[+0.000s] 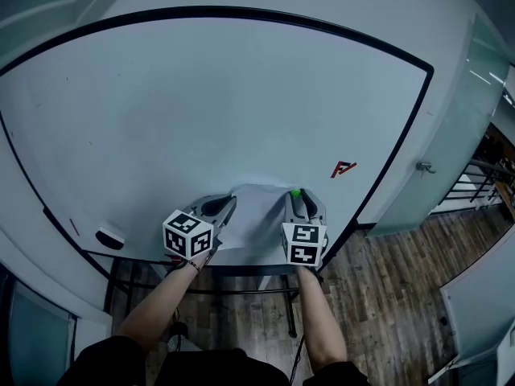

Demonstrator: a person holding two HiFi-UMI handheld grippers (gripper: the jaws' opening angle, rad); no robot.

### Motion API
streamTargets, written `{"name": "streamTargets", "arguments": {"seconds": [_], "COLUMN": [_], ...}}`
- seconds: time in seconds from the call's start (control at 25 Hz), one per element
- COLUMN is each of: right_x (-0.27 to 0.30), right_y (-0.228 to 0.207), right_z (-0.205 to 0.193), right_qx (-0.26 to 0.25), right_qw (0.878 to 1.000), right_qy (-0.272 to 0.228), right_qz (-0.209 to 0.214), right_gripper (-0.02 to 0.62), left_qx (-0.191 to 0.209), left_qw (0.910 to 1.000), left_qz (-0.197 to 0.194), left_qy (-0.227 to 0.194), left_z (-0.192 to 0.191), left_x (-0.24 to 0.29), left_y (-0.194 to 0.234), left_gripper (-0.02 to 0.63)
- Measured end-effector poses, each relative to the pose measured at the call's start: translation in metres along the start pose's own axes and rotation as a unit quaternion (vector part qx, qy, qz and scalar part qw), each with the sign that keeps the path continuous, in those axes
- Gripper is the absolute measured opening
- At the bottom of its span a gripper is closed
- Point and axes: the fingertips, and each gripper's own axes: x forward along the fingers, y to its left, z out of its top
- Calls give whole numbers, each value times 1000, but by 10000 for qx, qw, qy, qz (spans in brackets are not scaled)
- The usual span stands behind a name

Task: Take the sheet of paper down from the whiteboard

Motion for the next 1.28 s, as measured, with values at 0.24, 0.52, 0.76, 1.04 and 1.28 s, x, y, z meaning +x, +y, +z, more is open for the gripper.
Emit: {"name": "streamTargets", "arguments": {"seconds": [0.24, 0.52, 0.76, 1.04, 1.28], "right_x": [0, 0, 1, 0, 2], "right_y": [4, 9, 10, 5, 5], "right_z": [-4, -7, -6, -7, -6], "right_qx": [-39, -83, -78, -41, -31], "right_qw": [10000, 9999, 9999, 9999, 9999], "right_qy": [59, 80, 89, 116, 113], "right_qz": [34, 68, 42, 13, 19], "right_gripper": [132, 132, 132, 132, 132], "left_qx": [-25, -101, -124, -169, -192], "left_qw": [9999, 9997, 9997, 9997, 9997], "left_qz": [113, 214, 203, 162, 163], "left_qy": [29, 21, 6, -37, -78], "left_z": [-4, -8, -7, -6, -4], "left_x": [-11, -22, -26, -27, -28], "left_y": [8, 14, 14, 13, 15], "left_gripper": [20, 20, 20, 20, 20]}}
